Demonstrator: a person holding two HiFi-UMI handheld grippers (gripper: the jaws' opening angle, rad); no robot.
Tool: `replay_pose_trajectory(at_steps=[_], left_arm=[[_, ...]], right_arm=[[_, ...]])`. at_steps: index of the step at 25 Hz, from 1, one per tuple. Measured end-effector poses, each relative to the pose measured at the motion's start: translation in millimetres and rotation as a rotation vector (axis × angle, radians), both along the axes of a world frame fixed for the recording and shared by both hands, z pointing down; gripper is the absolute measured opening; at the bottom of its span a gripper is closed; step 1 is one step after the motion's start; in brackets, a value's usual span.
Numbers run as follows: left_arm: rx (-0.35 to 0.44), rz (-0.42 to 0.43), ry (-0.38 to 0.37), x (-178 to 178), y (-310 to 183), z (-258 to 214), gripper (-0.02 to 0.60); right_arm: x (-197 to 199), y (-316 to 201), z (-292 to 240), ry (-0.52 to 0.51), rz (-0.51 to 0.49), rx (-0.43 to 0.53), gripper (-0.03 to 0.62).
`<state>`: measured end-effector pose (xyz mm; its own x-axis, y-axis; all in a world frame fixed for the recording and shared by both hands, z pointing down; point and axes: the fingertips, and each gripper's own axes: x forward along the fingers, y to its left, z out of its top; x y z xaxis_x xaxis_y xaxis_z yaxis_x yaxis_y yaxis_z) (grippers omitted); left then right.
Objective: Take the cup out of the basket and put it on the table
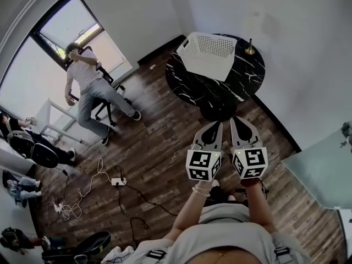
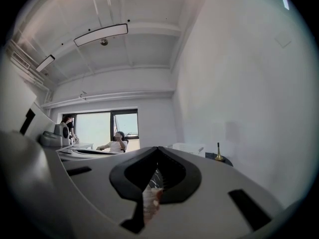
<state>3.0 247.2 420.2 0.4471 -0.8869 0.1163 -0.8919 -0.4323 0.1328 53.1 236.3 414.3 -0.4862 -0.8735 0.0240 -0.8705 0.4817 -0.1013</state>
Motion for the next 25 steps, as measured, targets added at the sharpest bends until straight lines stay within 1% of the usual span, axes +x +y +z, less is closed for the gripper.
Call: replay_pose_trajectory(at_steps=[5, 11, 16, 25], left_arm=[[0.009, 0.013, 0.006, -11.0, -16.8, 2.9, 0.006], [0.004, 0.054, 0.011, -19.5, -35.2, 7.1, 0.006], [0.017, 0.073, 0.01, -28.7, -45.6, 5.1, 0.006], [0.023, 0.083, 0.011, -42.7, -59.8, 2.8, 0.006]], right_arm=[[-12.0, -15.2, 3.1, -0.002, 0.019, -0.002, 0.011], [-22.2, -32.9, 5.2, -0.01, 0.052, 0.003, 0.011], [-28.1, -43.3, 6.6, -0.02, 0.08, -0.003, 0.011], [-40.3, -57.8, 6.1, -0.025, 0.087, -0.013, 0.011]])
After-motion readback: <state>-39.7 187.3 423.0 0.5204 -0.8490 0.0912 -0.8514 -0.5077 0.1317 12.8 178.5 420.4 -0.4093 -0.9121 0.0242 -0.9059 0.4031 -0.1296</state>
